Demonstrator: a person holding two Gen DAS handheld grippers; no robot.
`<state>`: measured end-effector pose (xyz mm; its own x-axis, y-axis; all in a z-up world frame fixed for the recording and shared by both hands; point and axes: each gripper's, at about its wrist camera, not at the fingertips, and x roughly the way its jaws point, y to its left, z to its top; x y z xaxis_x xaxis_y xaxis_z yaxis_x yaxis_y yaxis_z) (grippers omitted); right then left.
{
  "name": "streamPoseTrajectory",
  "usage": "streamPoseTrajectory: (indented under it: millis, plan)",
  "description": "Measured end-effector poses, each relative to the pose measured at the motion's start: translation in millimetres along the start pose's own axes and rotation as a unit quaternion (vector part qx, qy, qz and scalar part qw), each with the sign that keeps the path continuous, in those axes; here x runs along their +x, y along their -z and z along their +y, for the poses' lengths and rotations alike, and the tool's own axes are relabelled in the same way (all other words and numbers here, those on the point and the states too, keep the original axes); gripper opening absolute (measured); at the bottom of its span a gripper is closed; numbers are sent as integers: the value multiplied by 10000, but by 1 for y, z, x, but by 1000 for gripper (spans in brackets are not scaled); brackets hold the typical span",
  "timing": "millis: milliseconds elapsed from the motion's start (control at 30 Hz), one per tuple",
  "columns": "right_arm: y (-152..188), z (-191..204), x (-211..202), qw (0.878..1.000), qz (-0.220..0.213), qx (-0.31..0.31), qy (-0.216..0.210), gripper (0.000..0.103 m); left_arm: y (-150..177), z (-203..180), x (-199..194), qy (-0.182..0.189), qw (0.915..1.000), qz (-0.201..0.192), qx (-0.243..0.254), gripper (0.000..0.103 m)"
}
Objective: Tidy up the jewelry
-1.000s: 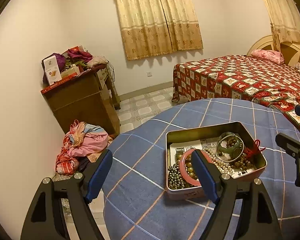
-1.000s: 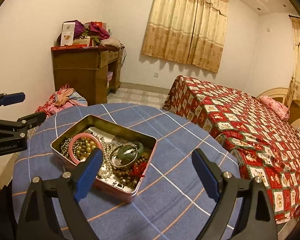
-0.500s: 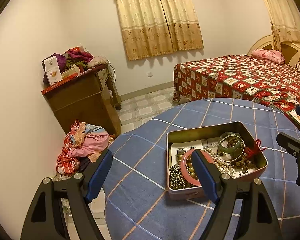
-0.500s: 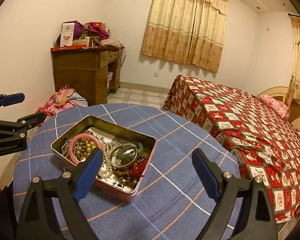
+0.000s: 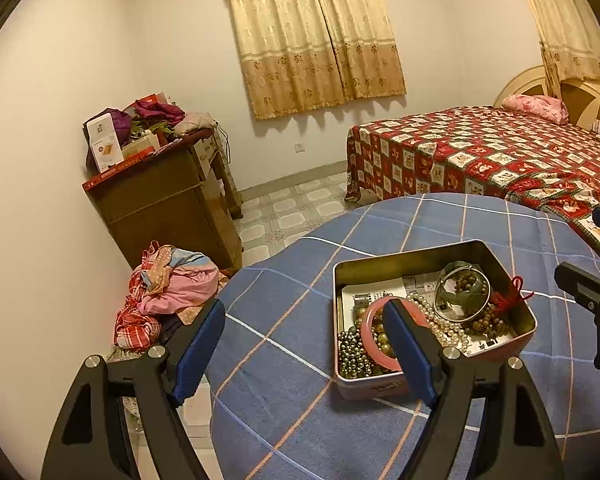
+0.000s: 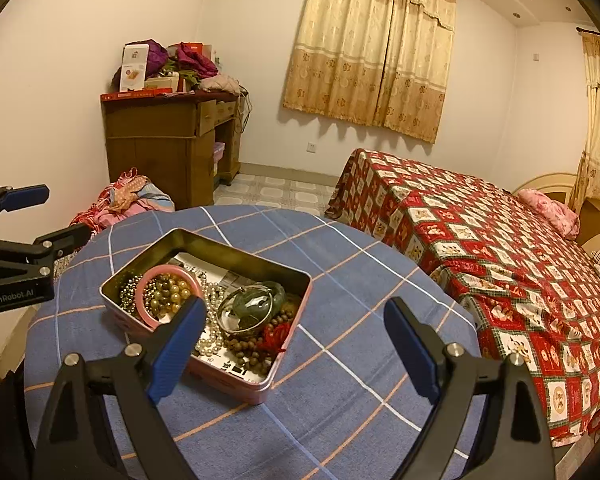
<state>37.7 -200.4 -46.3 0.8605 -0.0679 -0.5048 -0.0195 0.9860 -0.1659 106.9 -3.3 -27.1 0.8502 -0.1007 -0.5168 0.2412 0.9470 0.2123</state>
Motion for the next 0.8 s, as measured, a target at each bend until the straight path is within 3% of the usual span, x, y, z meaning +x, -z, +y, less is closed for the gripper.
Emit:
streamPoseTrajectory:
  millis: [500,800]
  plan:
    - [0,-2,-1,10000,-25,-44,39,92,-2,-1,1,24,10000,49,-36,81]
    - [-1,-3,0,10000,-20,-58,47,92,-1,-3,5,-225,9997,61,61,81]
